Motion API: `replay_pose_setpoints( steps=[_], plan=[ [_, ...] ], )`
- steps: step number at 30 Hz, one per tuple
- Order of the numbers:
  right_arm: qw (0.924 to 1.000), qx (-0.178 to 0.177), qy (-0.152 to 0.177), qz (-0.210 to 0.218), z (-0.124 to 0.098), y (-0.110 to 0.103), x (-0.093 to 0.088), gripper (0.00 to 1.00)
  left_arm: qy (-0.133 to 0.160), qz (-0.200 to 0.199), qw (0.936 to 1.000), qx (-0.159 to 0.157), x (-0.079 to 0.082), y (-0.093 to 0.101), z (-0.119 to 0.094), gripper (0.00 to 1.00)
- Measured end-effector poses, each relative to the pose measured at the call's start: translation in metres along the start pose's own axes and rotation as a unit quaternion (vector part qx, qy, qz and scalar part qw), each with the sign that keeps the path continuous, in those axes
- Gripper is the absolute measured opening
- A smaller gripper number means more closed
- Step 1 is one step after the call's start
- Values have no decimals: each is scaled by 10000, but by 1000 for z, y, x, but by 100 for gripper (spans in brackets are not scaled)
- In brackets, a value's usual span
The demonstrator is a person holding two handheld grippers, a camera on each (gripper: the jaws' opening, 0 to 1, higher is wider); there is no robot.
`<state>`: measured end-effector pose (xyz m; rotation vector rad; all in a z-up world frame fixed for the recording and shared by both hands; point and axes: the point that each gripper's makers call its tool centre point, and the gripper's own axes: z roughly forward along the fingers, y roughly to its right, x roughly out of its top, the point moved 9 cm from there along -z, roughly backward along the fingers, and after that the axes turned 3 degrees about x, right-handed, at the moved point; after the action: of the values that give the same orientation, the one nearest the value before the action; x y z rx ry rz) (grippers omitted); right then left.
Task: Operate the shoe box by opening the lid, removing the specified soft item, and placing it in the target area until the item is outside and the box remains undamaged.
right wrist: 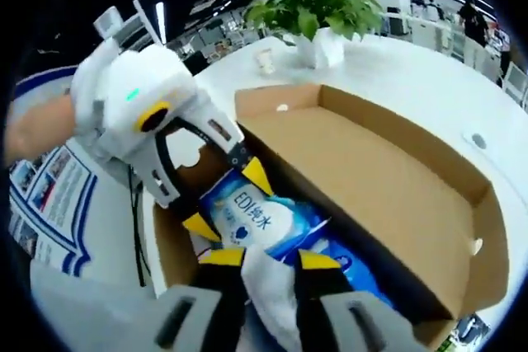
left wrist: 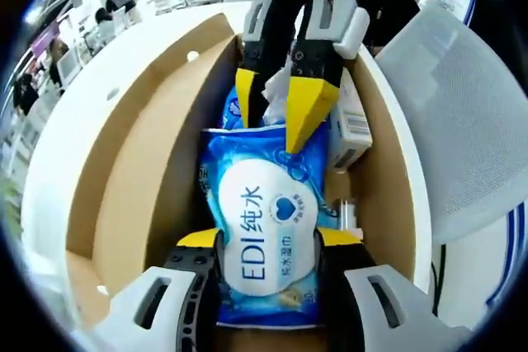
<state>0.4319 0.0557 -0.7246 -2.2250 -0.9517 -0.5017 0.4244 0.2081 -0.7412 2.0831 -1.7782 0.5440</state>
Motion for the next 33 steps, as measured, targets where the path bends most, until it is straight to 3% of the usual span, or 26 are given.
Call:
replay_pose_setpoints(
  steps=[4,9,13,26,33],
  plan=[
    [9999,10,-99,-75,-5,-3,6,21,17,1,10000,28,-1,1,-1,44],
    [10000,32,76,-28,-16,-4,21,21,42,-10,10000,53,-1,1,-3,44],
    [10000,-62,37,57,-17,0,29,20,29,18,10000,71,-1,1,-3,44],
    [9958,-255,-537,700,1,14,19,18,46,-35,9999,116,-4,1,-9,42],
    [9919,-303,-658,1045,16,15,12,16,33,-68,9998,163,-7,2,-11,43]
  ],
)
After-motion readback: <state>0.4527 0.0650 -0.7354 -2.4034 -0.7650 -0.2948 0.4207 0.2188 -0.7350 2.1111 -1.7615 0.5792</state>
